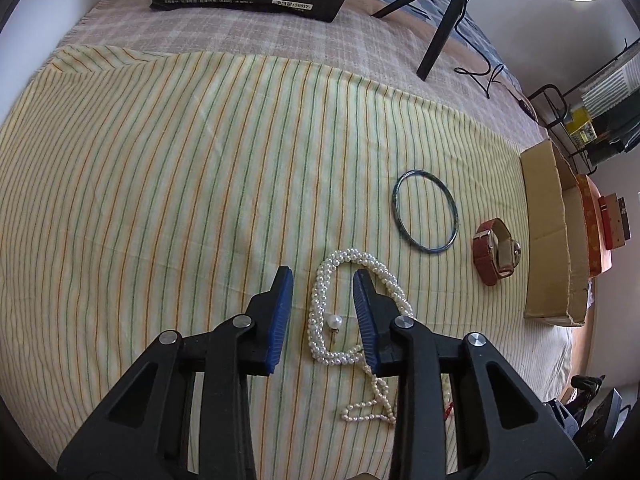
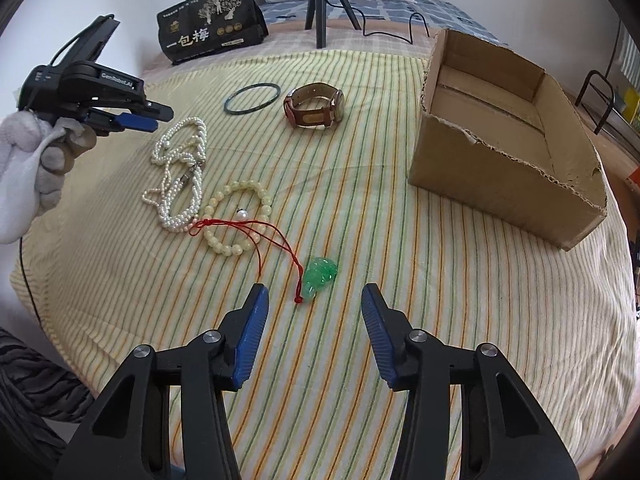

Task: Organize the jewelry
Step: 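Lower the right gripper onto the green jade pendant while the left gripper grasps the pearl necklace, then lift the jade bracelet with the right gripper and carry it over the cardboard box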

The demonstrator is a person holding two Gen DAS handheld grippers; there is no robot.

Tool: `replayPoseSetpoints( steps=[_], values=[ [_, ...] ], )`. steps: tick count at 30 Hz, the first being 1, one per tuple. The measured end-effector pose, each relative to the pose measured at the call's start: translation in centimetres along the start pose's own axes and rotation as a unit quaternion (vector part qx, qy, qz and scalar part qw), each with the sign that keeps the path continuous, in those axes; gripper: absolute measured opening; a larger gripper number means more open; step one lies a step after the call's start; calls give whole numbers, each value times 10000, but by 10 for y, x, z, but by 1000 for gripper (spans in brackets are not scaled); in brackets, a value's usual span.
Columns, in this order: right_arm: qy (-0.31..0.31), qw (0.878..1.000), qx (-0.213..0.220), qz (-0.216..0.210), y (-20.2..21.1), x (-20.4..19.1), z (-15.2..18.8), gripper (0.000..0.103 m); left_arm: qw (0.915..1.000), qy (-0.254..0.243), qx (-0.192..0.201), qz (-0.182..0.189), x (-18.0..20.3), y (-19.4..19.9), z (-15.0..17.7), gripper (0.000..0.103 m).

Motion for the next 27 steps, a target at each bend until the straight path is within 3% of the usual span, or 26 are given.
replayPoseSetpoints(
  steps=[13,16,18,21,27],
  values=[
    [57,9998,-161,82,-23,-5,-3,43,9994,-233,-139,-209,1,-22,-2,30],
    [122,9997,-143,135,-24,-7,-4,43,9986,-386,-124,-329,2,-24,-3,28],
    [202,9995,-135,205,-25,-9,-4,42,9979,-464,-90,-439,3,-25,-4,20],
    [337,9990,-117,262,-24,-12,-4,34,9976,-475,-32,-509,2,-26,-6,10],
    [350,9991,-129,175,-23,-11,-2,12,9985,-356,68,-415,-1,-22,-7,6]
  ],
)
Point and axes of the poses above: each gripper's, at about its wrist camera, not at the fingertips, and y roughly against the way its jaws point, x to its right, z to its underside, the point moved 7 cm from there along -y, roughly the way its jaws point, and after that the axes turned 5 degrees about z, right-handed, at the moved point
